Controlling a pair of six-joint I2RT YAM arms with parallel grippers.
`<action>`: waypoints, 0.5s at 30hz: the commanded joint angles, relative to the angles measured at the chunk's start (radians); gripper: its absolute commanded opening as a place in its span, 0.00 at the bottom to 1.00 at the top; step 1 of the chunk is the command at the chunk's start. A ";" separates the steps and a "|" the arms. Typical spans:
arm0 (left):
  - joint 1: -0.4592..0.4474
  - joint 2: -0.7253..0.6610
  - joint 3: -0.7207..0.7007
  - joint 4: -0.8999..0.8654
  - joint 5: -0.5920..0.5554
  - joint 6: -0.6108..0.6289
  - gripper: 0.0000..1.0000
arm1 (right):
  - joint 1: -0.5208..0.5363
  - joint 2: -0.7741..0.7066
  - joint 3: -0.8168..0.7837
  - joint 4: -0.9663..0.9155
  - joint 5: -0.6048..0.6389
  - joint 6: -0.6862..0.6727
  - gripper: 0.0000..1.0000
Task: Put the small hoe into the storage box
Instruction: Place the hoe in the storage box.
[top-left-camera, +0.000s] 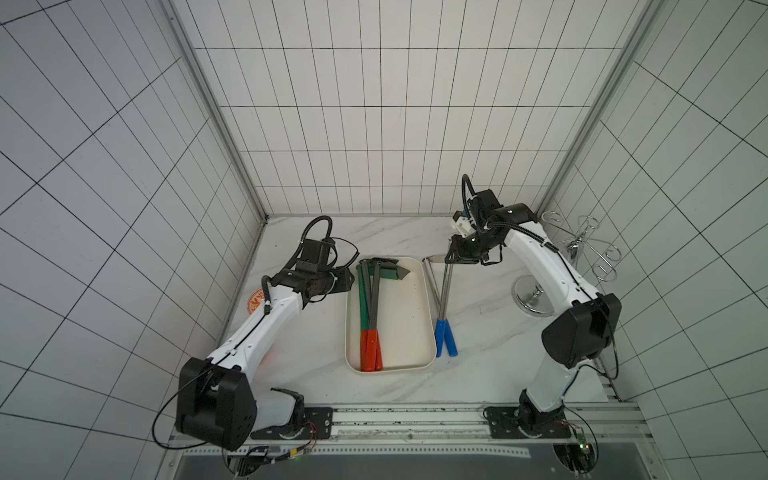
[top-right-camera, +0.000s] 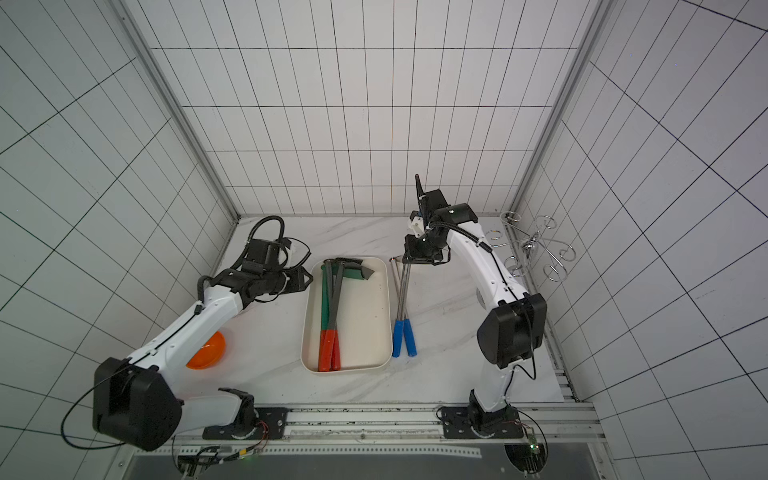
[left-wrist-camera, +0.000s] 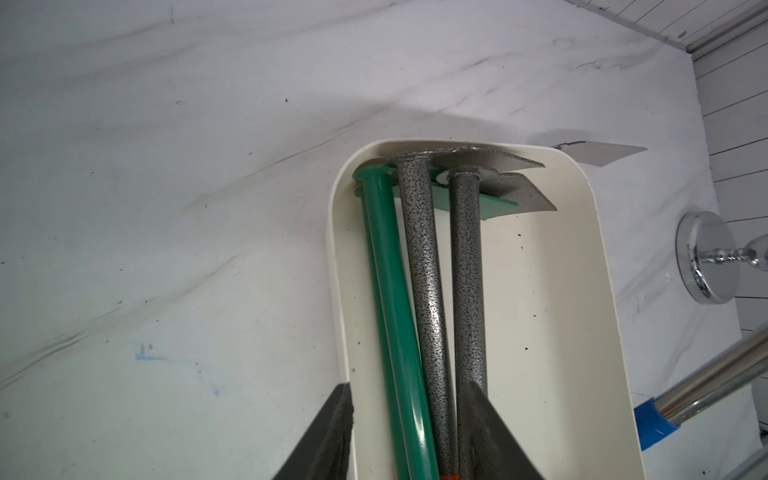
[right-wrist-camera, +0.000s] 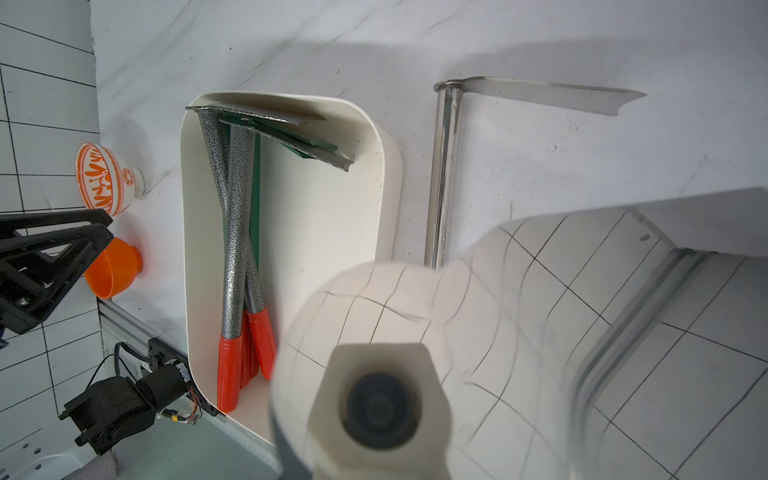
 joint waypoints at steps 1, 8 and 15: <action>-0.045 -0.019 -0.032 0.148 0.131 0.004 0.47 | -0.007 -0.005 0.111 0.032 -0.103 0.014 0.00; -0.237 0.032 -0.071 0.492 0.239 -0.074 0.53 | -0.012 -0.004 0.079 0.112 -0.133 0.028 0.00; -0.349 0.109 -0.139 0.851 0.276 -0.074 0.56 | -0.016 -0.004 0.069 0.138 -0.155 0.036 0.00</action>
